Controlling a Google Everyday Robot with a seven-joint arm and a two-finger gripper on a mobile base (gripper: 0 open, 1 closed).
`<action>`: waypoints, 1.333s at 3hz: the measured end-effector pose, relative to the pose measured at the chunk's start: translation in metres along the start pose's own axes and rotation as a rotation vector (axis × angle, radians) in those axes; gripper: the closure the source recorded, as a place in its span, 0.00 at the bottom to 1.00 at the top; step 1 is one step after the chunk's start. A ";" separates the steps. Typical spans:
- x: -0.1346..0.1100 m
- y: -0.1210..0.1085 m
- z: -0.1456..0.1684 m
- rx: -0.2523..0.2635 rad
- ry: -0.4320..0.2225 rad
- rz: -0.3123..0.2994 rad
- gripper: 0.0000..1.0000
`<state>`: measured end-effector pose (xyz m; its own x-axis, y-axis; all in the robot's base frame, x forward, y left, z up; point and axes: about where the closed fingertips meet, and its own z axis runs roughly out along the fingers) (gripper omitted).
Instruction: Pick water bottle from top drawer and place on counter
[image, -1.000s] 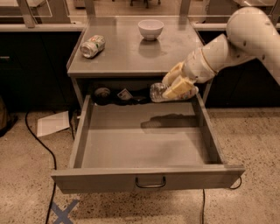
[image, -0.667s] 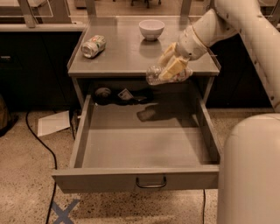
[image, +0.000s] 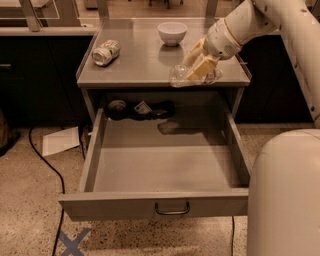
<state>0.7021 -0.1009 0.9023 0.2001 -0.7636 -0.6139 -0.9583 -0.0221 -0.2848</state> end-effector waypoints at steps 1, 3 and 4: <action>0.001 -0.027 0.004 0.058 0.020 -0.031 1.00; 0.023 -0.061 0.031 0.119 0.088 -0.069 1.00; 0.041 -0.053 0.048 0.088 0.094 -0.038 1.00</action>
Offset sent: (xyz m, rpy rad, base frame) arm 0.0952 0.0046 0.0024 -0.0978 -0.2304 -0.0586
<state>0.7714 -0.1000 0.8569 0.2120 -0.8206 -0.5307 -0.9278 0.0015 -0.3730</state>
